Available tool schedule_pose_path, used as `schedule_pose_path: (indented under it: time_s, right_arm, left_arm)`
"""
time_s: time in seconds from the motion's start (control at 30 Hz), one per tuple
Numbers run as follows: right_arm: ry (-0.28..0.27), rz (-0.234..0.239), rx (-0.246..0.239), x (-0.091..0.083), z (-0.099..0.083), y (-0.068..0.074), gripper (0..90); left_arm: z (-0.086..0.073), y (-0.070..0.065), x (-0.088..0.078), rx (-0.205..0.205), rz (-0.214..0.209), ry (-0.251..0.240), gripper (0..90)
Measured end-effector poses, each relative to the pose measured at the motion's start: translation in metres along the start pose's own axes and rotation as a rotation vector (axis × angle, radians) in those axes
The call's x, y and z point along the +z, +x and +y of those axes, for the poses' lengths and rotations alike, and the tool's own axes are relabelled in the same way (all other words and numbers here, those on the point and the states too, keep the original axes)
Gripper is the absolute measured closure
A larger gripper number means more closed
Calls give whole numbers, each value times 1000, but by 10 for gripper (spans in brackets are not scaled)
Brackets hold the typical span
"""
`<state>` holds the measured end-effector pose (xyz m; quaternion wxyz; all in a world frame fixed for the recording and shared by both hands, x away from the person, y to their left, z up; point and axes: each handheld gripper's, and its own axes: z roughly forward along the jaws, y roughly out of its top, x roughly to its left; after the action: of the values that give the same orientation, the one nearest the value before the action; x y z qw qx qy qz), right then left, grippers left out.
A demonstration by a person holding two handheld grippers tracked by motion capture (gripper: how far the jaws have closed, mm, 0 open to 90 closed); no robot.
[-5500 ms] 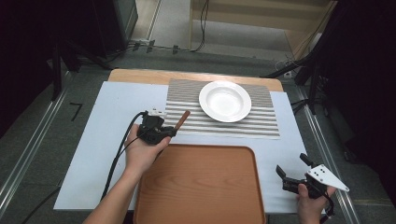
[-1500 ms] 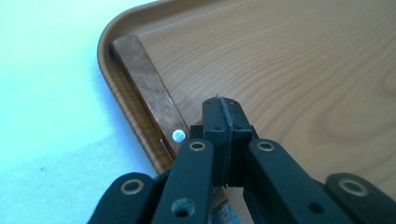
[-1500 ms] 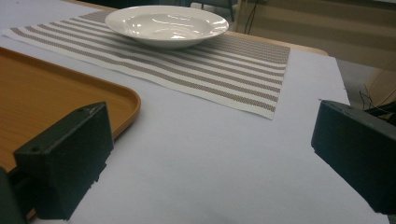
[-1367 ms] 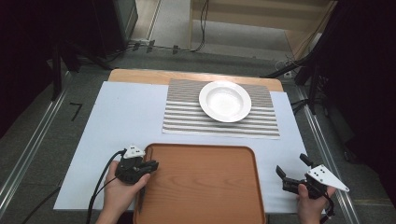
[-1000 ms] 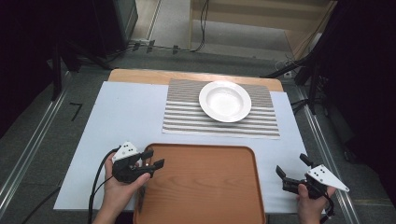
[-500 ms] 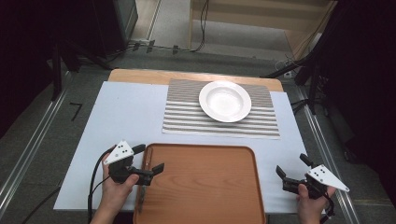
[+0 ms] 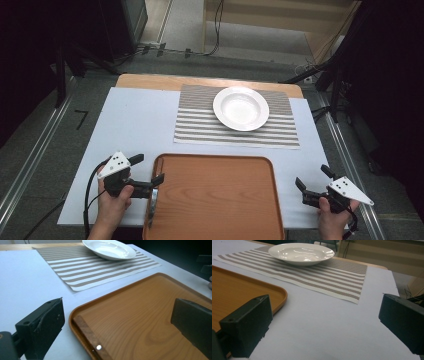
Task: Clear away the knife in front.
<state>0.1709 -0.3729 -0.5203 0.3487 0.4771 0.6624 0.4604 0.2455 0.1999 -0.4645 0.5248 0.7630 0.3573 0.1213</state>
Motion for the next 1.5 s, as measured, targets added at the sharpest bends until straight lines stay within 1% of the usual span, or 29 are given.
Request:
schedule_pose_path:
  time_s: [0.1, 0.37, 0.57, 0.63, 0.8, 1.0, 1.2, 1.3, 1.43, 1.5]
  right_arm:
    - [2, -1, -1, 0, 0, 0, 0]
    - [2, -2, -4, 0, 0, 0, 0]
    - [3, -2, -2, 0, 0, 0, 0]
    - [4, -3, -2, 0, 0, 1, 0]
    - [3, -3, -4, 0, 0, 0, 0]
    - [4, -6, -1, 0, 0, 0, 0]
    - [6, -8, -2, 0, 0, 0, 0]
    - [7, -9, -2, 0, 0, 0, 0]
    - [7, -9, -1, 0, 0, 0, 0]
    - [6, -10, -1, 0, 0, 0, 0]
  left_arm:
    - [-3, 5, -6, 0, 13, -1, 0]
    - [-12, 20, -20, -20, 49, -2, 0]
    - [-18, 32, -31, -21, 74, 0, 0]
    - [-21, 36, -35, -22, 80, -5, 0]
    - [-26, 47, -44, -40, 104, -12, 0]
    - [-29, 59, -57, -62, 128, -38, 0]
    - [-34, 71, -69, -70, 169, -42, 0]
    - [-36, 77, -76, -81, 183, -49, 0]
    - [-39, 82, -83, -90, 201, -60, 0]
    - [-40, 84, -84, -93, 202, -62, 0]
